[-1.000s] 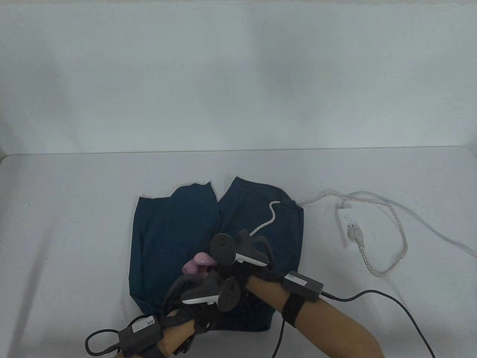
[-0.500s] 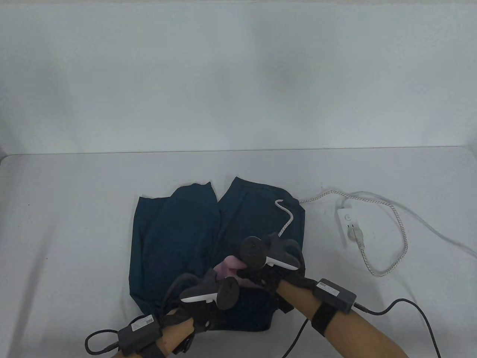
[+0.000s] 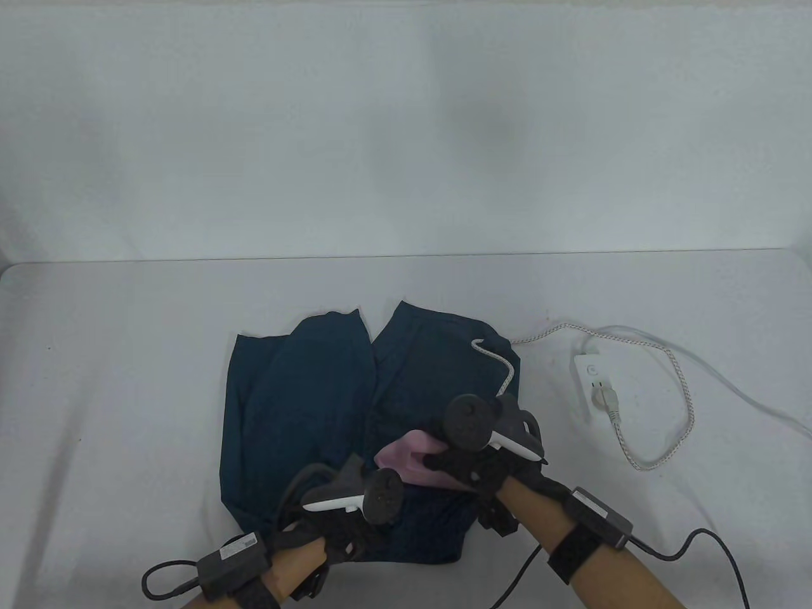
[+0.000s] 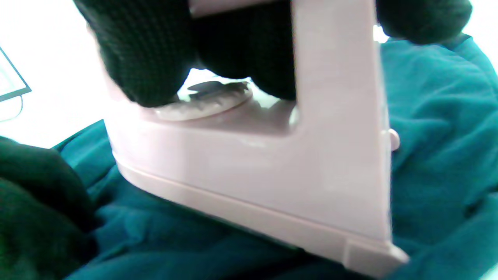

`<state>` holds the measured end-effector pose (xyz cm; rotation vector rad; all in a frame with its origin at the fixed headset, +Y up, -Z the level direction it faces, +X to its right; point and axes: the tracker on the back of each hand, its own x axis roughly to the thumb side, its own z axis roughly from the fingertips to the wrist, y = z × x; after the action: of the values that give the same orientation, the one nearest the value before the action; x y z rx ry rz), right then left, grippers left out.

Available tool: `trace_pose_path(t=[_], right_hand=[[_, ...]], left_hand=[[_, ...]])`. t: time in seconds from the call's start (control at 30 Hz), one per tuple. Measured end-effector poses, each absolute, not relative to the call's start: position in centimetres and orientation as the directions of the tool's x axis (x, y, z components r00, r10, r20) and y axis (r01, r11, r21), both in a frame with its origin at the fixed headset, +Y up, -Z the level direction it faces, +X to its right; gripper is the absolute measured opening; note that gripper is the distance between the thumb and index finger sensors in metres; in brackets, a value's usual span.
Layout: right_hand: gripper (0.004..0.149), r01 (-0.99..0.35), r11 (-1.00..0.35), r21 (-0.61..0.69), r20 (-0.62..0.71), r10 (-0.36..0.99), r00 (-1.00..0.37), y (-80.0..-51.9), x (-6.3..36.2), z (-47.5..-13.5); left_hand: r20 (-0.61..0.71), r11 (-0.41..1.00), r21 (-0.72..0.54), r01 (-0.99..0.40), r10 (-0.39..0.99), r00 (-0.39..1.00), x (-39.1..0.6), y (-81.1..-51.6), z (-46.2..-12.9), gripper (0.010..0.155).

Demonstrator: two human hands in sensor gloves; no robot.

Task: Iron shorts with electric iron on table

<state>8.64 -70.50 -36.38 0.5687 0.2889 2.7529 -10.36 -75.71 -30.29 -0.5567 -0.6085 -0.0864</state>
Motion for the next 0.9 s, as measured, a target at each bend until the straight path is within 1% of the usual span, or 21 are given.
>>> trace_pose_path(t=[0.07,0.17,0.23,0.27,0.3,0.37,0.4,0.47,0.5,0.57,0.67,0.7,0.8,0.9], right_hand=[[0.062,-0.270,-0.936,0.226,0.391,0.341,-0.855,-69.6,8.8,-36.5],[0.063,-0.239,-0.960,0.145,0.433,0.279,-0.857,-68.0,8.8,-36.9],[0.062,-0.195,-0.976,0.093,0.476,0.215,-0.853,-66.3,8.5,-37.6],[0.062,-0.183,-0.979,0.088,0.486,0.202,-0.850,-66.0,8.4,-37.8],[0.061,-0.148,-0.987,0.066,0.501,0.160,-0.850,-64.8,8.1,-38.4],[0.061,-0.116,-0.992,0.044,0.508,0.123,-0.853,-63.5,7.7,-39.1],[0.061,-0.106,-0.994,0.036,0.518,0.109,-0.848,-62.9,7.5,-39.6],[0.061,-0.103,-0.994,0.026,0.517,0.101,-0.850,-62.0,7.2,-40.4],[0.061,-0.108,-0.994,0.021,0.518,0.103,-0.849,-61.5,7.0,-41.0],[0.061,-0.112,-0.994,0.015,0.506,0.104,-0.856,-60.7,6.8,-41.8],[0.060,-0.119,-0.993,-0.004,0.482,0.102,-0.870,-59.6,6.7,-42.7],[0.061,-0.117,-0.993,-0.007,0.479,0.099,-0.872,-59.5,6.7,-42.7],[0.060,-0.114,-0.993,-0.024,0.461,0.091,-0.883,-59.2,6.8,-43.0],[0.060,-0.114,-0.993,-0.018,0.442,0.094,-0.892,-59.3,7.3,-43.3]], left_hand=[[0.583,0.840,-0.475,0.261,0.078,0.809,-10.2,-75.3,-30.2,0.059],[0.623,0.898,-0.360,0.252,0.031,0.781,-10.0,-74.3,-30.0,0.056],[0.607,0.948,-0.261,0.181,0.015,0.794,-10.0,-73.7,-30.3,0.052],[0.600,0.955,-0.246,0.168,0.014,0.800,-10.0,-73.6,-30.5,0.054],[0.582,0.967,-0.213,0.137,0.013,0.813,-10.1,-73.4,-30.9,0.057],[0.549,0.982,-0.172,0.085,0.024,0.835,-10.1,-73.4,-31.8,0.068],[0.532,0.982,-0.172,0.074,0.029,0.846,-9.9,-73.6,-32.6,0.075],[0.500,0.958,-0.266,0.104,0.045,0.865,-9.6,-74.3,-34.3,0.093],[0.479,0.929,-0.349,0.118,0.069,0.875,-9.3,-75.0,-35.3,0.099],[0.460,0.891,-0.445,0.090,0.142,0.876,-8.7,-76.1,-36.8,0.104],[0.418,0.828,-0.561,0.008,0.275,0.866,-7.1,-78.0,-38.4,0.104],[0.414,0.818,-0.575,0.001,0.289,0.863,-6.6,-78.5,-38.5,0.102],[0.441,0.750,-0.651,0.119,0.246,0.863,-4.4,-79.9,-38.8,0.097],[0.432,0.752,-0.652,0.097,0.263,0.862,-2.5,-79.8,-39.1,0.093]])
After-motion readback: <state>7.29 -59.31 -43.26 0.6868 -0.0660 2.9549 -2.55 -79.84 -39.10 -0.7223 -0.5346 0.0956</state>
